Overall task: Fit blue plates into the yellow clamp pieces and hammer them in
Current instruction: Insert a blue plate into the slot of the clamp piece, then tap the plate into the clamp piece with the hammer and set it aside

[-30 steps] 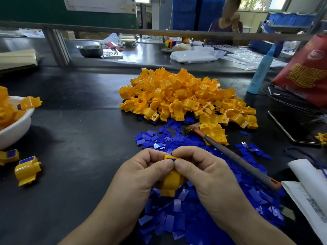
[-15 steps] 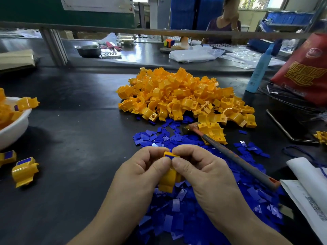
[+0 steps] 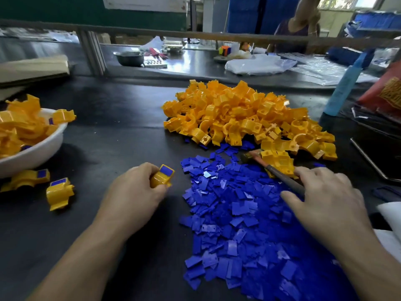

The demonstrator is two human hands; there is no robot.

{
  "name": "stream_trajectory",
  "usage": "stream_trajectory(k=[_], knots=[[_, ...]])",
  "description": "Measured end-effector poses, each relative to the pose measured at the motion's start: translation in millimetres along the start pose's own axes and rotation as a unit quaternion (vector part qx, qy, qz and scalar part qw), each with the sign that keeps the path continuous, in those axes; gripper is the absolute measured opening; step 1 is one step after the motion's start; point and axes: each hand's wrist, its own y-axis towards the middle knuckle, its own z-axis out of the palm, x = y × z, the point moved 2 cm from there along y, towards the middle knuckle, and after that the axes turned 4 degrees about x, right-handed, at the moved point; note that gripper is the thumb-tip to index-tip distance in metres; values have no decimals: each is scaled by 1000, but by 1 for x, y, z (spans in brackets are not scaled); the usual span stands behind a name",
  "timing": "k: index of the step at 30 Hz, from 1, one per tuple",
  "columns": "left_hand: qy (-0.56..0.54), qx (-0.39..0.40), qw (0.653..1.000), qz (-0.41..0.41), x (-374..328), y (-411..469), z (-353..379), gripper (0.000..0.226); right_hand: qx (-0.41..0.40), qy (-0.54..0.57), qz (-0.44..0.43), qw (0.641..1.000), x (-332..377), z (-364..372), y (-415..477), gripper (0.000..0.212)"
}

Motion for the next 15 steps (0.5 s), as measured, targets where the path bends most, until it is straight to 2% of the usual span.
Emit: stream_trajectory(k=[2,3,7,10,13,15], knots=[[40,27,999,-20,9,7,0,31,76,-18,20,997,-7,9,4,57],[50,37,998,-24,10,8,0,33,87,1,17,996,-8,12,5,55],[106,17,994,-31,12,9,3,52,51,37,-5,998,-11,12,8,40],[134,-4,991,-23,10,6,6,47,46,38,-18,998,-10,7,6,33],[141,-25,990,2,10,5,9,39,36,203,-40,978,2,-7,-2,23],[128,-35,991,9,11,6,10,40,67,347,-62,933,20,-19,-13,31]])
